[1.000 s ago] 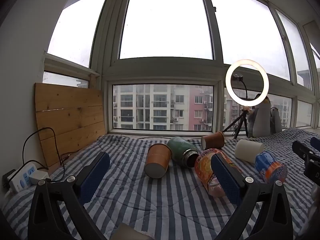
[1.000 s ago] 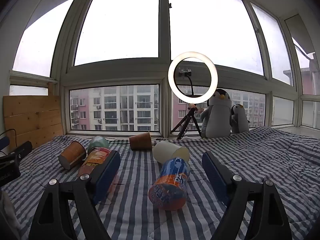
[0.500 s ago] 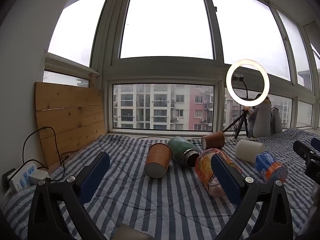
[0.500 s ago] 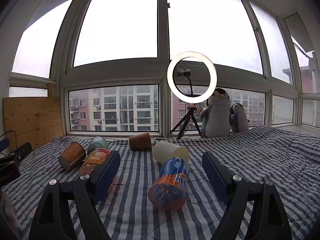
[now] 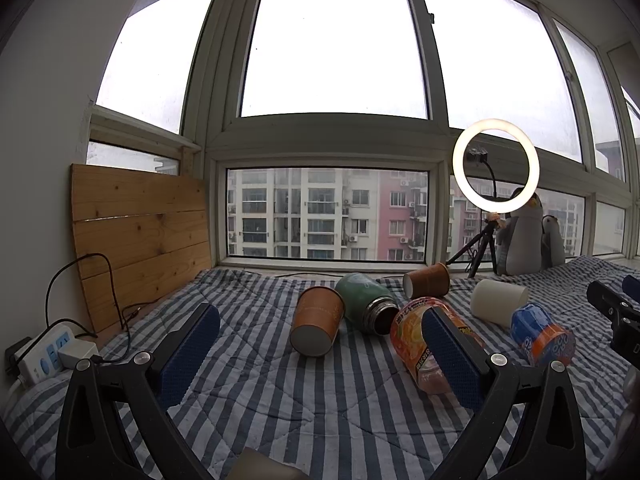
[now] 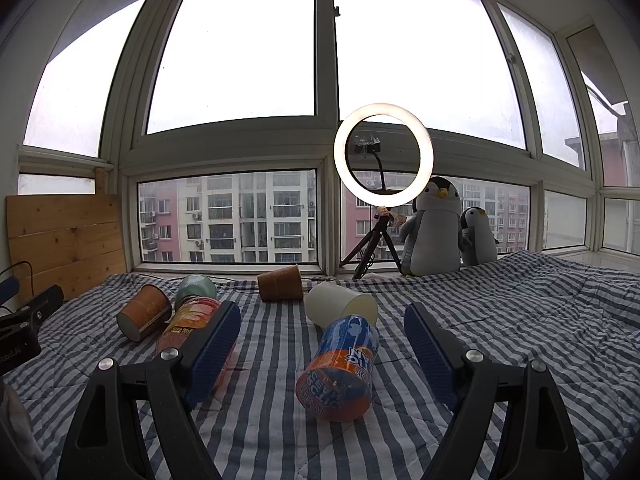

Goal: Flip cup upside down

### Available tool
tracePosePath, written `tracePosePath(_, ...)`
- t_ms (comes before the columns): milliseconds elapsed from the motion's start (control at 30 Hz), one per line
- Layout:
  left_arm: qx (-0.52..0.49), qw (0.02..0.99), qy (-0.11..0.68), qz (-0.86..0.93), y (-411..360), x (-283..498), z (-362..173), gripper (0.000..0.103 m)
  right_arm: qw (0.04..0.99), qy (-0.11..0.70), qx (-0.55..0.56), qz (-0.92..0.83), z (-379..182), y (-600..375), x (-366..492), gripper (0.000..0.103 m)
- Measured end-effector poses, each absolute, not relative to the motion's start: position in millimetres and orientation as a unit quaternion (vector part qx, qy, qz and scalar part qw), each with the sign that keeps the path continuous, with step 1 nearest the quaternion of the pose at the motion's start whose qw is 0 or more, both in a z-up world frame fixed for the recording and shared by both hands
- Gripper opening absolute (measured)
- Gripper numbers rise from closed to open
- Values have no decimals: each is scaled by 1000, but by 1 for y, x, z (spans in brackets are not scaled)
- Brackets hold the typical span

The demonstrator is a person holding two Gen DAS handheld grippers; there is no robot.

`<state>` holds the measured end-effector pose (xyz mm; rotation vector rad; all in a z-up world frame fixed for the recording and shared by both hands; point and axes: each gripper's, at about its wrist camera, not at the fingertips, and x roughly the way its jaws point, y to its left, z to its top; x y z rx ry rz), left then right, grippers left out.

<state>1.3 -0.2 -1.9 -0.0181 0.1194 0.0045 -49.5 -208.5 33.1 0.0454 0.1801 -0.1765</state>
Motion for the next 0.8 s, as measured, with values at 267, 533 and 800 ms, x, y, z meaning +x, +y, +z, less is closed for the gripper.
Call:
tracePosePath(267, -10, 998, 60, 3, 1, 1, -1, 102, 992, 90, 23, -88, 33, -209, -50, 81)
tracePosePath(533, -10, 998, 60, 3, 1, 1, -1, 102, 992, 90, 24, -88, 33, -209, -50, 81)
tracePosePath(800, -10, 998, 61, 2, 1, 0, -1, 102, 992, 89, 24, -88, 33, -210, -50, 81)
